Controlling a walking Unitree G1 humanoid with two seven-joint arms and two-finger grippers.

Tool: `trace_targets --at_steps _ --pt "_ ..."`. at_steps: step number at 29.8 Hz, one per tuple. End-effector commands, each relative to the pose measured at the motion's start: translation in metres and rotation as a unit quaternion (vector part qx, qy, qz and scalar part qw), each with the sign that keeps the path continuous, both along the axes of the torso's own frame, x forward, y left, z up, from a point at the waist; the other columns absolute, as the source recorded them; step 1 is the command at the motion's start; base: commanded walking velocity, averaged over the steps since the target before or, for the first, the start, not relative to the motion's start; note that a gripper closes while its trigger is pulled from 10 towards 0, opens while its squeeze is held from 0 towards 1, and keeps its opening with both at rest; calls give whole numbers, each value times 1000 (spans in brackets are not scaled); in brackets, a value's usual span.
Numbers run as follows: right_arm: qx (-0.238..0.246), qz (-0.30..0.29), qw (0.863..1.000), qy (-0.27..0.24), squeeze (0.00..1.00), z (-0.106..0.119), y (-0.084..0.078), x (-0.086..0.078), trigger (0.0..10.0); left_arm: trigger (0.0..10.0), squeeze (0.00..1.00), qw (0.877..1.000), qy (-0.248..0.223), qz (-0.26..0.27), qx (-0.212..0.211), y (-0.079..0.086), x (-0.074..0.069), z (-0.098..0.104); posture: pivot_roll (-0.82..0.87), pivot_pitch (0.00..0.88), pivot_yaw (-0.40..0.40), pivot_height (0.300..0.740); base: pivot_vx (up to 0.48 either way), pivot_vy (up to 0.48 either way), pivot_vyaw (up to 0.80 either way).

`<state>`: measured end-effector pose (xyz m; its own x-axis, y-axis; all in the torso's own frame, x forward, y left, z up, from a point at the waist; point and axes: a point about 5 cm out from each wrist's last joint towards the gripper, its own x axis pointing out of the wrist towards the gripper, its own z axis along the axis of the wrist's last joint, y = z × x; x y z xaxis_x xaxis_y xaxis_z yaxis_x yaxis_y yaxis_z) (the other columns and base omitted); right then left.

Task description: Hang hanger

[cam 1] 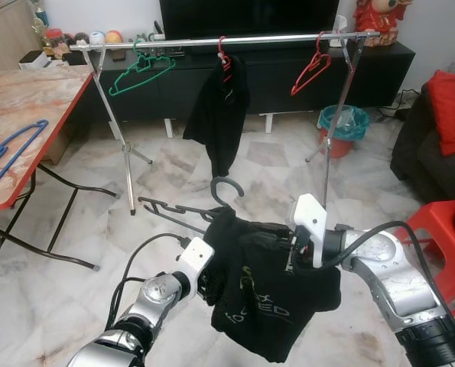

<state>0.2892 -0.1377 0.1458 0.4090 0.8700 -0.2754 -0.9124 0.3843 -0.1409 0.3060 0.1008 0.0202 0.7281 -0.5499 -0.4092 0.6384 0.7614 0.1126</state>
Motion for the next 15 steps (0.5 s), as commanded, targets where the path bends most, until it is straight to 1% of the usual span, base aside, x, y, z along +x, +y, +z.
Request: trace_targets --at_steps 1,7,11,15 --pt "12 13 999 -28 0 14 4 -1 10000 0 0 1000 11 -5 -1 0 -3 -4 -50 9 45 740 0 0 0" --pt "12 13 999 -27 0 14 4 -1 10000 0 0 1000 13 -11 -1 1 -4 -4 -48 9 44 740 0 0 0" --pt "9 8 1000 -26 0 13 1 1 10000 0 0 1000 16 -23 6 1 -6 -6 -49 9 45 740 0 0 0" --pt "9 5 1000 -27 0 14 0 1 10000 0 0 1000 17 -24 6 2 -6 -6 -49 9 45 740 0 0 0"
